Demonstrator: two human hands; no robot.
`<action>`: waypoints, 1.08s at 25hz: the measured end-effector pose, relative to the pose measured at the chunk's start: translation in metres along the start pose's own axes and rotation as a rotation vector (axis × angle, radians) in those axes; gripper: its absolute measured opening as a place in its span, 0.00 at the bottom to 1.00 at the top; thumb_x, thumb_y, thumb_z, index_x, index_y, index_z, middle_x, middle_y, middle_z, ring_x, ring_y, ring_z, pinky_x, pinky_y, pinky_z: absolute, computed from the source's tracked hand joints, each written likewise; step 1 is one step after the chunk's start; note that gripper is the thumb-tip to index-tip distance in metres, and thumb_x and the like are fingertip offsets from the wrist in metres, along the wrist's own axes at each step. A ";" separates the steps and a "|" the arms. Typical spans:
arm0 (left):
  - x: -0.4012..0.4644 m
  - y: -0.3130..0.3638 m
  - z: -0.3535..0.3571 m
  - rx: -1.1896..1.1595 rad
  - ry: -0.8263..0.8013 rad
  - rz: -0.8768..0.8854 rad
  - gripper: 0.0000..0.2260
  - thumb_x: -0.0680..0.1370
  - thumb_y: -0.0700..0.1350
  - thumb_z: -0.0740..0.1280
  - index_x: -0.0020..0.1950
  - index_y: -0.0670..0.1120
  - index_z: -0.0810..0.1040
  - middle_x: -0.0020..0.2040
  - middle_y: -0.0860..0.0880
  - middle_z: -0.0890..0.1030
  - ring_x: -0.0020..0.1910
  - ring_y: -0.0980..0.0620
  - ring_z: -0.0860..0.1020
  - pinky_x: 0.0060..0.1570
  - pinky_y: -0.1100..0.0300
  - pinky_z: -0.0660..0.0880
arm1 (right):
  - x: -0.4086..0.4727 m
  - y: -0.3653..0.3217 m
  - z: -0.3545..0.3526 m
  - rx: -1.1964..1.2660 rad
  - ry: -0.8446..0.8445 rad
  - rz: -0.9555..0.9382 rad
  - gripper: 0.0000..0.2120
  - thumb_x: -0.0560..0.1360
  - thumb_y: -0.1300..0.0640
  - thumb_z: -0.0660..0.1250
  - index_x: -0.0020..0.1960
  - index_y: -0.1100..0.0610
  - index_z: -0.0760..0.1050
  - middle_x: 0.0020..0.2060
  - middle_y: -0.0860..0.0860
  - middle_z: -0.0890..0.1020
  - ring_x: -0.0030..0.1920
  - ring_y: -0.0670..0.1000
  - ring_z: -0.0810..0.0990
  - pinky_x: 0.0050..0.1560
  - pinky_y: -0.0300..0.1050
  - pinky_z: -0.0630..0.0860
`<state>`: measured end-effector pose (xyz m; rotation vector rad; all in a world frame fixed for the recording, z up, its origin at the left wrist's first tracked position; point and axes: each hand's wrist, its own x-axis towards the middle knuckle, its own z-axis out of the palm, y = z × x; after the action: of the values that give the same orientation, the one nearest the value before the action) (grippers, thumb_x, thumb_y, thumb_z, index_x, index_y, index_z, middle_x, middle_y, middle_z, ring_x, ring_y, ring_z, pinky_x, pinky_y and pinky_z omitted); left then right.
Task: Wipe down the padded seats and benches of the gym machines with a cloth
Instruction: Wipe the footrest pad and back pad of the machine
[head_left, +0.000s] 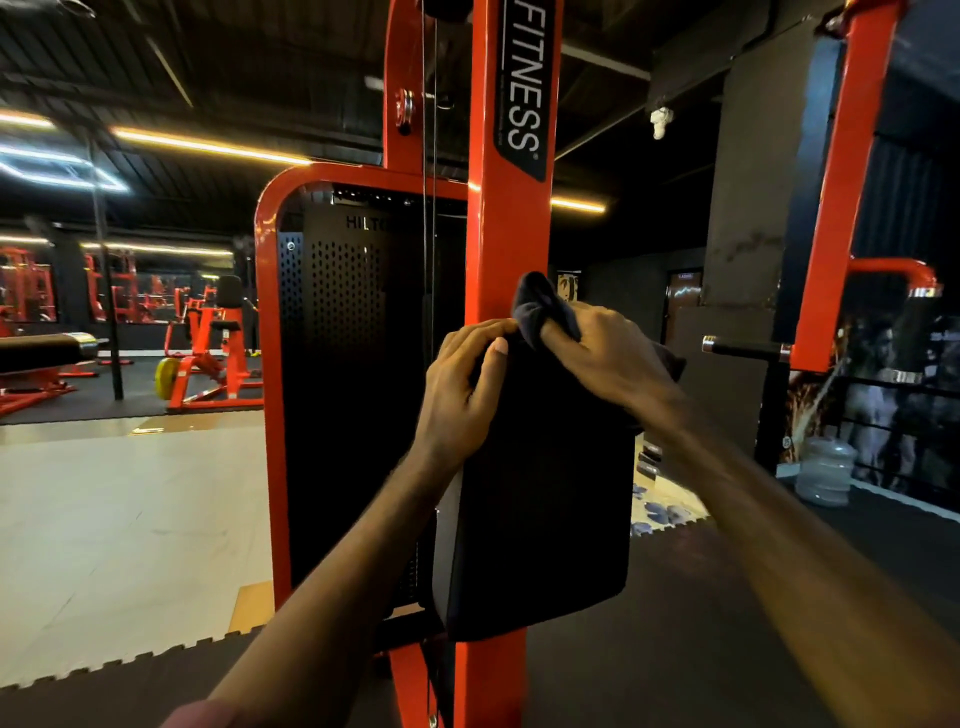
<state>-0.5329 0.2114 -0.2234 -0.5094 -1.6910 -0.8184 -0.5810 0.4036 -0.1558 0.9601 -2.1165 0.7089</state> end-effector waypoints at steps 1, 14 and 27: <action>-0.002 0.001 -0.001 0.007 0.010 -0.003 0.13 0.87 0.45 0.62 0.68 0.46 0.82 0.65 0.53 0.82 0.67 0.53 0.78 0.67 0.49 0.76 | 0.002 0.003 -0.007 0.018 -0.024 0.069 0.20 0.83 0.37 0.59 0.57 0.51 0.80 0.48 0.52 0.83 0.49 0.56 0.83 0.45 0.51 0.75; -0.066 0.017 -0.042 -0.147 -0.063 -0.355 0.20 0.87 0.46 0.63 0.79 0.45 0.73 0.73 0.48 0.79 0.71 0.60 0.76 0.72 0.58 0.73 | 0.001 -0.060 0.025 -0.378 -0.117 -0.274 0.25 0.80 0.35 0.54 0.68 0.46 0.76 0.66 0.49 0.80 0.67 0.58 0.77 0.67 0.60 0.71; -0.135 0.023 -0.130 -0.030 -0.004 -0.557 0.14 0.87 0.45 0.64 0.71 0.53 0.79 0.63 0.57 0.83 0.62 0.59 0.81 0.62 0.55 0.81 | -0.038 -0.090 0.061 -0.861 -0.188 -0.680 0.26 0.77 0.35 0.63 0.65 0.51 0.82 0.67 0.49 0.82 0.78 0.58 0.67 0.79 0.74 0.43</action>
<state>-0.3943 0.1413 -0.3305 -0.0484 -1.8517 -1.2392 -0.5134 0.3241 -0.2054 1.1316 -1.7617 -0.6074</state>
